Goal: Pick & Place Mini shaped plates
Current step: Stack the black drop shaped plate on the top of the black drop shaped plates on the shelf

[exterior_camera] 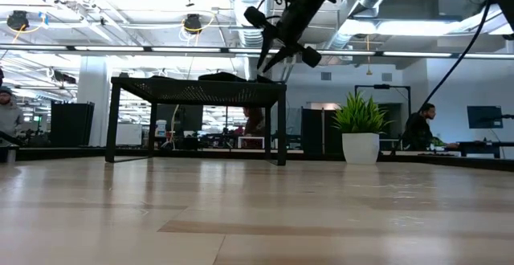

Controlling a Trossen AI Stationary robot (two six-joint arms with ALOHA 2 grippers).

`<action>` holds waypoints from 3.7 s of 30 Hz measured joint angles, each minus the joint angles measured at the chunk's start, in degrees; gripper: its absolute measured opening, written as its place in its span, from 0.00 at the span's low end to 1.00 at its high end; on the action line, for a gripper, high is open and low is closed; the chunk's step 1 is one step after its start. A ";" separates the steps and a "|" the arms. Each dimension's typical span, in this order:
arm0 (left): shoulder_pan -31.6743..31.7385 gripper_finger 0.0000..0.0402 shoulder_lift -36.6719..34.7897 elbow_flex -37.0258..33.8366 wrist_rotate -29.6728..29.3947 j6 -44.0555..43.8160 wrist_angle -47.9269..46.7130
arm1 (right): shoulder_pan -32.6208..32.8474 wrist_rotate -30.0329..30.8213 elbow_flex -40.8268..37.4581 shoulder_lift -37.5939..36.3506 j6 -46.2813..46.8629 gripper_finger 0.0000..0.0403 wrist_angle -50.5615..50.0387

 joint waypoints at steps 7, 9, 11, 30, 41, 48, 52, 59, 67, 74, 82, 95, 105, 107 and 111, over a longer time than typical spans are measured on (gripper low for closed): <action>0.00 0.40 0.00 0.00 0.02 -0.01 -0.22 | 2.28 -5.38 -0.04 -6.24 -15.19 0.15 3.85; 0.00 0.40 0.00 0.00 0.02 0.01 -0.24 | 4.72 -5.37 -0.04 -9.26 -21.13 0.15 2.86; 0.00 0.40 0.00 0.00 0.02 0.01 -0.24 | 8.28 -4.06 -0.04 -12.90 -26.53 0.15 0.10; -2.06 0.40 8.39 -2.12 -0.01 -0.58 8.40 | 59.48 9.43 -32.96 -15.61 4.64 0.14 9.34; -2.56 0.40 7.78 -2.16 -0.03 -0.60 12.27 | 69.95 4.46 -32.93 0.25 28.62 0.14 24.91; -2.56 0.40 7.82 -2.16 -0.03 -0.24 15.16 | 69.09 5.34 -32.04 0.68 28.68 0.14 15.66; -2.56 0.40 7.82 -2.16 -0.03 -0.32 15.24 | 68.23 4.69 -32.04 0.95 29.22 0.14 15.85; -2.58 0.40 7.82 -2.16 -0.02 -0.57 15.44 | 68.26 1.99 -32.02 2.06 28.73 0.14 20.23; -2.58 0.40 7.82 -2.16 -0.03 -0.60 15.45 | 67.60 2.17 -32.04 2.06 28.73 0.14 15.93; -2.58 0.40 7.82 -2.16 -0.01 -0.60 15.45 | 67.15 3.70 -32.04 2.06 29.14 0.14 18.12; -2.58 0.40 7.82 -2.58 -0.02 -3.82 15.47 | 67.14 3.63 -32.04 2.06 30.08 0.14 17.21; -2.56 0.40 7.82 -2.58 -0.01 -5.10 15.45 | 67.12 4.94 -35.48 2.06 30.24 0.14 22.15; -2.56 0.40 7.82 -2.58 -0.01 -5.10 15.45 | 65.08 4.65 -36.88 2.02 27.63 0.12 22.85; -2.58 0.40 7.82 -2.58 -0.01 -5.10 15.45 | 64.63 4.62 -36.92 2.02 27.18 0.08 22.72; -2.56 0.40 7.82 -2.58 -0.01 -5.10 15.45 | 63.63 5.30 -36.94 2.02 26.81 0.01 22.53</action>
